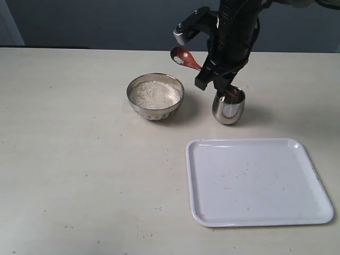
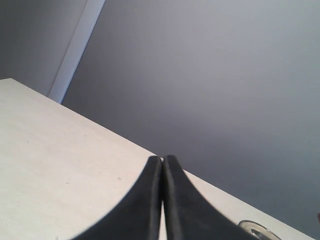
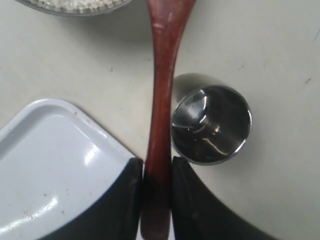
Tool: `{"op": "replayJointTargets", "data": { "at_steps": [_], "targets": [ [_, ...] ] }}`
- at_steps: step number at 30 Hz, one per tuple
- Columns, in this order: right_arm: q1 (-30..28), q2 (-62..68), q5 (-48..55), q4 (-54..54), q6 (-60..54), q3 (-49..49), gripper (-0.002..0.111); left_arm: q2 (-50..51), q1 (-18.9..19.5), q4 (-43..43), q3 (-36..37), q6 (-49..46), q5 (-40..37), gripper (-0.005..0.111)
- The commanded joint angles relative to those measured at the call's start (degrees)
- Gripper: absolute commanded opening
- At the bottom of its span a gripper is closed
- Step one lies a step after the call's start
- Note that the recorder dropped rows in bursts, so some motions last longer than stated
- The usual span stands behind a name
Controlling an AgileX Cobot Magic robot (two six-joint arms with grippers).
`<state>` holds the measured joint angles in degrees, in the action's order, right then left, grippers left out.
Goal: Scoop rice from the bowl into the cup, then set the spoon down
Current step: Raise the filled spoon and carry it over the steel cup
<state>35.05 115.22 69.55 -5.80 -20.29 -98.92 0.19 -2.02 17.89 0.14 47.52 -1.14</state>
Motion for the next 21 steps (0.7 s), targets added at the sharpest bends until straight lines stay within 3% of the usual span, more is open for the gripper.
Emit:
{"op": "replayJointTargets", "data": {
  "at_steps": [1, 9, 21],
  "targets": [
    [-2.4, -2.6, 0.4, 0.4, -0.6, 3.2, -0.001, -0.2, 0.2, 0.2, -0.1, -0.1, 0.7, 0.0],
    [-6.9, -9.0, 0.4, 0.8, -0.6, 11.7, -0.001, -0.2, 0.2, 0.2, -0.1, -0.1, 0.7, 0.0],
    [-7.0, -14.9, 0.4, -5.3, -0.5, 19.6, -0.001, -0.2, 0.2, 0.2, -0.1, -0.1, 0.7, 0.0]
  ]
}}
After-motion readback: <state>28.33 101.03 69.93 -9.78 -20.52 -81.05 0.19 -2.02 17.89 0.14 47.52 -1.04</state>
